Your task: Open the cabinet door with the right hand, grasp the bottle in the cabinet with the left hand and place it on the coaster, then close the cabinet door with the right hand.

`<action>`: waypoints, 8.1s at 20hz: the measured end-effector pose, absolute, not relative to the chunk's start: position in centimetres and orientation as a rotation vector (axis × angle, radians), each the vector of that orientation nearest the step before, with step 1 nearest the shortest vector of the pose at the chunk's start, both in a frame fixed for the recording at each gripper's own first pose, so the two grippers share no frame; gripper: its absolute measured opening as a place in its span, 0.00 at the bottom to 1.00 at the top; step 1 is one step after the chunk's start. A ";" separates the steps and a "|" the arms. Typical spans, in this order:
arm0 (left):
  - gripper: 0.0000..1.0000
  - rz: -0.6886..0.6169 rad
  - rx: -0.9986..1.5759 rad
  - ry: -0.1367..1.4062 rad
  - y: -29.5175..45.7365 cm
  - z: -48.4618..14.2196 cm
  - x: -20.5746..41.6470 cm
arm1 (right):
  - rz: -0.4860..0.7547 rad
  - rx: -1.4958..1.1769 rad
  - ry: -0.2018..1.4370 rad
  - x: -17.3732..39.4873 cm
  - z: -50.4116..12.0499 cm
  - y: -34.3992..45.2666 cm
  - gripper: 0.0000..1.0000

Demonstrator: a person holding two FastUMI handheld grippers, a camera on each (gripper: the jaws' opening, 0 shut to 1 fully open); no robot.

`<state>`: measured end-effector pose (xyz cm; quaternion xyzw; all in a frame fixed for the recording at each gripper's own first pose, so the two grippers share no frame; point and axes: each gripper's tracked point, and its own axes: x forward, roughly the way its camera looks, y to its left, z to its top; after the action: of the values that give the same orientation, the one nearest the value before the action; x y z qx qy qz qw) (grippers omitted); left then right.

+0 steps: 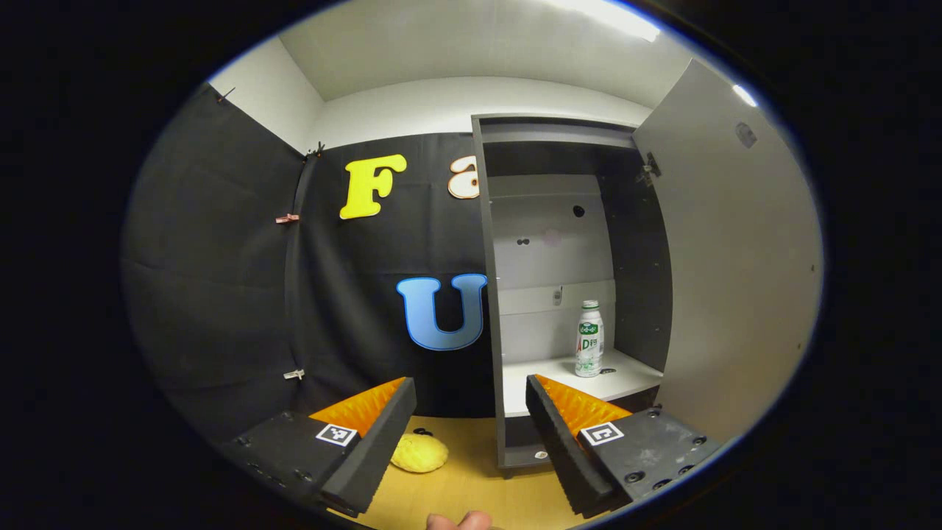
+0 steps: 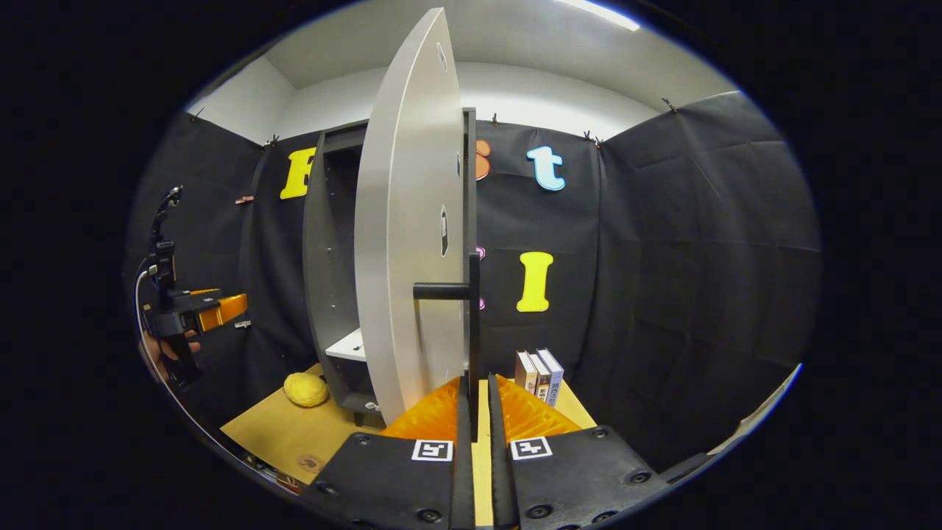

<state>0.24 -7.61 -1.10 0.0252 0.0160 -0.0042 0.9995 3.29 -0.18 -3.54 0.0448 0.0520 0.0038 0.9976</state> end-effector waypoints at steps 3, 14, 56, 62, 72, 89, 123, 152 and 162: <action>0.94 -0.027 0.058 0.032 -9.9 -1.3 1.5 | 0.008 0.124 0.099 3.4 -3.6 -1.0 0.14; 0.94 -0.164 0.054 0.020 -21.6 -1.3 8.0 | 0.026 0.138 0.062 3.3 -3.1 -3.2 0.49; 0.72 -0.285 0.033 0.007 -23.4 -3.5 19.7 | -0.243 0.097 -0.057 -0.9 -0.7 -10.1 0.97; 0.72 -0.263 0.001 -0.010 -15.6 -4.2 12.7 | -0.256 0.089 -0.067 -1.3 -0.2 -8.2 0.98; 0.72 -0.279 0.032 -0.037 -6.7 -12.7 3.6 | -0.276 0.041 -0.100 -1.5 0.6 -5.2 0.98; 0.72 -0.453 -0.021 0.164 -4.3 -34.7 -5.1 | -0.368 0.032 -0.105 -2.5 1.7 -6.4 0.97; 0.95 -0.475 -0.017 0.296 -6.5 -43.7 -6.7 | -0.476 0.110 -0.006 -4.8 -0.5 -9.7 0.98; 0.95 -0.100 -0.001 0.064 0.6 -12.8 -4.5 | -0.289 0.139 0.033 3.2 -1.6 -8.6 0.96; 0.95 -0.050 0.027 0.096 2.5 -12.6 -3.4 | -0.259 0.192 0.013 3.2 -1.3 -5.8 0.97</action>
<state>-3.35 2.46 -12.64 0.0132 0.0478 -0.0249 0.9985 3.21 -5.77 -1.30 0.0954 0.0065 -0.1288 0.9871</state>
